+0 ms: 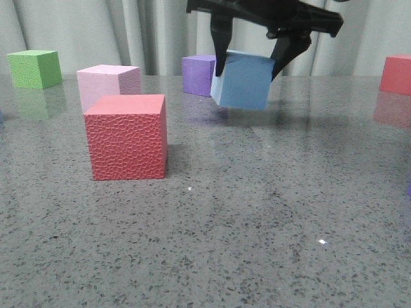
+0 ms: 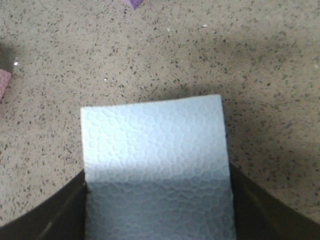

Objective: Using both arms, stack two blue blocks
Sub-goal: 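Carry the light blue cube with the right gripper beside the purple cube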

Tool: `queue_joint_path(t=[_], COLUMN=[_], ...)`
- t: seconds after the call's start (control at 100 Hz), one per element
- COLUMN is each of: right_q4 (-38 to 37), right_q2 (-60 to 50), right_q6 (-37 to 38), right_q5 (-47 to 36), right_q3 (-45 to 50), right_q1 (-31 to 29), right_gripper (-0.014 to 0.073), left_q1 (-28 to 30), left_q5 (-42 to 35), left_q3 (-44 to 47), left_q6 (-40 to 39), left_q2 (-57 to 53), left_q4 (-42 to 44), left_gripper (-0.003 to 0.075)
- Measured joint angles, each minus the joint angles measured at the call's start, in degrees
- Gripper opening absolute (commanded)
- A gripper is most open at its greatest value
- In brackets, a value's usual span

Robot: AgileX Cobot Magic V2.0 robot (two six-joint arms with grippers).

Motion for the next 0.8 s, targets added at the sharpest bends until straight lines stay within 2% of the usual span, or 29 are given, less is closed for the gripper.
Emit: queue_joint_path(t=[0.68,0.8], right_q4=[-0.8,-0.8], right_q2=[2.5,2.5], right_q6=[3.0,3.1], right_q5=[-1.0,-1.0], right_q3=[0.0,0.0], right_q1=[0.0,0.0], right_gripper=[0.0405,0.0469], left_q1=[0.0,0.0], left_q5=[0.0,0.0], left_q3=[0.0,0.0], left_q6=[0.0,0.0], left_q2=[0.0,0.0], left_q4=[0.0,0.0], left_gripper=[0.0673,0.0673])
